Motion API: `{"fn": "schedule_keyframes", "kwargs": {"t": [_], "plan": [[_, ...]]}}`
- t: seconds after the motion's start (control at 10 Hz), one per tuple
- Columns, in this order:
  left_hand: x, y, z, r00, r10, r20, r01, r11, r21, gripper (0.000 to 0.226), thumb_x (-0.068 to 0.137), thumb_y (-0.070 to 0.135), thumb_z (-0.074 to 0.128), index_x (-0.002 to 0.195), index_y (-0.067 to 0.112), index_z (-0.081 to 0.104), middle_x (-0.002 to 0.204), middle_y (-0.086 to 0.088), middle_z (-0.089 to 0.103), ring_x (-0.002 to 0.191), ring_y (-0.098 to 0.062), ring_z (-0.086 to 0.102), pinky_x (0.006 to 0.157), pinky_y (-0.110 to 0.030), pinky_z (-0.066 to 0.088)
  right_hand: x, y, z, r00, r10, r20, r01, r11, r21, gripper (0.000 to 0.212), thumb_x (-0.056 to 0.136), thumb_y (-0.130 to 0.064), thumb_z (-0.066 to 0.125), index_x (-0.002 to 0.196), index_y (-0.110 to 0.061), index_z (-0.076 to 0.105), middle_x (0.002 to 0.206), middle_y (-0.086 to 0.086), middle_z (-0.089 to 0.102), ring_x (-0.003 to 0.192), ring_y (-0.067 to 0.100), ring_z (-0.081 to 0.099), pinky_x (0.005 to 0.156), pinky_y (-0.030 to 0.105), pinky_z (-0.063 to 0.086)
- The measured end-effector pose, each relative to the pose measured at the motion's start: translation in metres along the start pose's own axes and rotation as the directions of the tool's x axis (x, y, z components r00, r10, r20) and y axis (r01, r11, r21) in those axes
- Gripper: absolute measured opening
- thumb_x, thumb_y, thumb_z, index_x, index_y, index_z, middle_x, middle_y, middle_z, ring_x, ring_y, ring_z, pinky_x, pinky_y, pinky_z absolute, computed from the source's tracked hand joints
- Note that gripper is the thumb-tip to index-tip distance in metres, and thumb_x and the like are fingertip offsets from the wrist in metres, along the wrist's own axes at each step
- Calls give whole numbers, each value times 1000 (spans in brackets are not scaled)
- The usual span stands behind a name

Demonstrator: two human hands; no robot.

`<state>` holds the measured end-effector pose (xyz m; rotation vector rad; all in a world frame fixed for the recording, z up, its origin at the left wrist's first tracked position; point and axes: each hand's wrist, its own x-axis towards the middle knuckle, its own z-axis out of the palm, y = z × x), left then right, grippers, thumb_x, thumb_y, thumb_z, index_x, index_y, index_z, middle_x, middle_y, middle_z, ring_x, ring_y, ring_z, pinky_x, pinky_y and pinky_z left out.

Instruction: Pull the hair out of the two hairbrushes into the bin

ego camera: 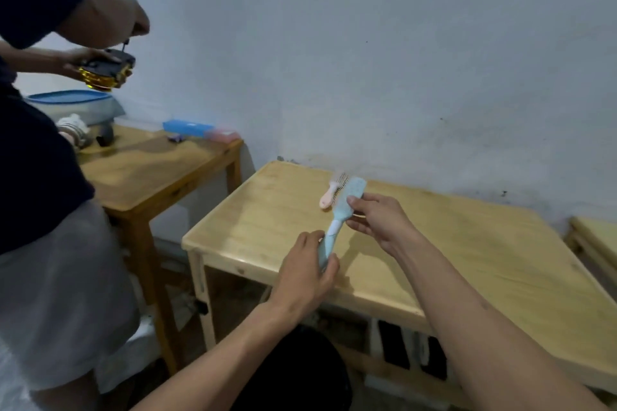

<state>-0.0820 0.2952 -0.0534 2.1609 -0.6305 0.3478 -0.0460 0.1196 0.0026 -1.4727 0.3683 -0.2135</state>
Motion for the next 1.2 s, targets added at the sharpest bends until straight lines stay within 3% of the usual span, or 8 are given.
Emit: {"fn": "schedule_keyframes", "kwargs": {"t": [0.2,0.3,0.4,0.6,0.7,0.8,1.1,1.2], "plan": [[51,4,40,996,-8,94,7,1000,14,34,98,25,56,129,10,57,116,-6,54,95,-23,59,78,-28,44,68,0,-36,987,93,-135,-96,995,-17,21,89,-7,71,104,7,66,104,18,72,79,26,73,65,29,61],[79,-1,60,994,-5,109,-5,996,92,26,96,25,57,116,9,63,106,-8,57,94,-26,57,76,-35,47,102,0,-46,974,80,-214,-111,984,-140,15,85,-12,76,81,1,69,80,13,71,60,20,68,53,26,56],[107,-8,78,990,-28,142,8,990,144,18,93,18,57,104,6,64,100,-12,58,93,-31,56,74,-41,46,133,1,-49,964,52,-261,-128,951,-283,26,83,-18,77,62,-8,65,57,7,62,50,21,56,57,33,51],[154,-9,102,976,-89,196,29,956,292,29,99,12,50,126,5,59,119,-16,57,108,-33,54,84,-40,46,186,-1,-43,956,70,-284,-172,921,-350,19,81,-13,74,69,0,69,61,15,66,56,26,63,73,48,60],[170,-8,109,972,-87,217,-1,926,377,36,101,8,46,136,4,52,123,-19,57,113,-35,54,87,-42,45,209,4,-41,953,48,-299,-164,912,-376,20,81,-15,75,71,2,70,72,20,71,70,32,70,83,52,60],[178,-8,115,964,-103,244,-11,905,424,38,100,4,43,137,3,51,126,-20,56,117,-35,52,89,-42,43,222,8,-41,952,3,-305,-160,857,-490,25,80,-19,73,80,6,74,84,22,76,86,36,74,85,51,59],[181,-10,121,969,-114,219,25,927,373,37,100,9,47,137,6,51,119,-18,58,115,-33,53,86,-41,47,225,9,-42,947,-6,-322,-171,837,-519,24,80,-24,70,82,-1,76,80,11,77,80,27,74,82,43,60],[171,-5,112,979,-60,195,-3,952,306,52,99,24,54,148,11,40,132,-17,52,122,-34,49,92,-41,46,216,9,-47,941,-16,-337,-160,857,-489,29,84,-31,68,76,-4,76,73,8,75,76,26,72,74,36,56]]}}
